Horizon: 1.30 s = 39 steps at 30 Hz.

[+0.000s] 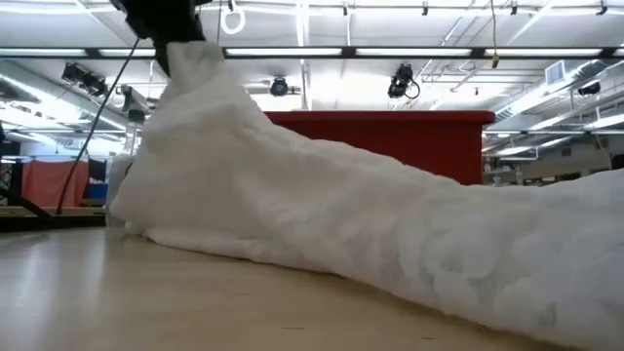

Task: Fold laundry
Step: Fold the white dress on the table

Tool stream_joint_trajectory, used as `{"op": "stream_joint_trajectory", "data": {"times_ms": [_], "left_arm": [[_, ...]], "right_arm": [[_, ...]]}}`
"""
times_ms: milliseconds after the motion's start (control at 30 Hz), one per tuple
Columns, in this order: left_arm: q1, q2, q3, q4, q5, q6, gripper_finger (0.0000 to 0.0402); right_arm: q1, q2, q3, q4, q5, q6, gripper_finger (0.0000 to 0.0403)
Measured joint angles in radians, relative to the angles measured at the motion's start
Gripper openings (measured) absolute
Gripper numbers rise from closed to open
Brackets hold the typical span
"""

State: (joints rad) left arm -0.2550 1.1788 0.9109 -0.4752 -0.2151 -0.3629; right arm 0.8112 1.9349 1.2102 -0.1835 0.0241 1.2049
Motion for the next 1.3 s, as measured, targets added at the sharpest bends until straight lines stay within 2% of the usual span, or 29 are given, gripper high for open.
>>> {"op": "stream_joint_trajectory", "data": {"times_ms": [267, 400, 500, 600, 633, 733, 867, 1000, 1167, 1233, 1300], "left_arm": [[0.019, 0.001, 0.000, -0.126, -0.015, -0.134, 0.0000], [0.018, 0.000, 0.000, -0.209, -0.016, -0.155, 0.0000], [0.018, 0.001, 0.000, -0.247, -0.016, -0.160, 0.0000], [0.019, -0.002, -0.001, -0.250, -0.024, -0.173, 0.0000], [0.019, -0.004, -0.001, -0.247, -0.025, -0.177, 0.0000], [0.018, -0.017, -0.001, -0.244, -0.026, -0.197, 0.0000], [0.012, -0.063, 0.028, -0.247, -0.027, -0.212, 0.0000], [0.002, -0.128, 0.147, -0.280, -0.046, -0.196, 0.0000], [-0.043, -0.160, 0.412, -0.342, -0.117, -0.121, 0.0000], [-0.066, -0.161, 0.521, -0.346, -0.144, -0.081, 0.0000], [-0.083, -0.160, 0.619, -0.351, -0.158, -0.034, 0.0000]], "right_arm": [[0.021, 0.090, 0.003, 0.012, 0.039, -0.199, 0.0170], [0.020, 0.128, 0.008, -0.006, 0.039, -0.189, 0.0160], [0.011, 0.125, 0.012, -0.066, 0.038, -0.118, 0.0118], [-0.003, 0.104, 0.008, -0.145, 0.030, -0.098, 0.0036], [-0.009, 0.091, 0.006, -0.174, 0.025, -0.102, 0.0019], [-0.036, 0.031, 0.000, -0.292, 0.013, -0.105, 0.0009], [-0.073, -0.117, 0.010, -0.571, 0.021, -0.140, 0.0005], [-0.092, -0.304, 0.103, -0.923, 0.073, -0.217, 0.0003], [-0.116, -0.490, 0.288, -1.267, 0.220, -0.271, 0.0002], [-0.123, -0.540, 0.371, -1.366, 0.287, -0.283, 0.0002], [-0.131, -0.583, 0.444, -1.387, 0.364, -0.315, 0.0002]]}}
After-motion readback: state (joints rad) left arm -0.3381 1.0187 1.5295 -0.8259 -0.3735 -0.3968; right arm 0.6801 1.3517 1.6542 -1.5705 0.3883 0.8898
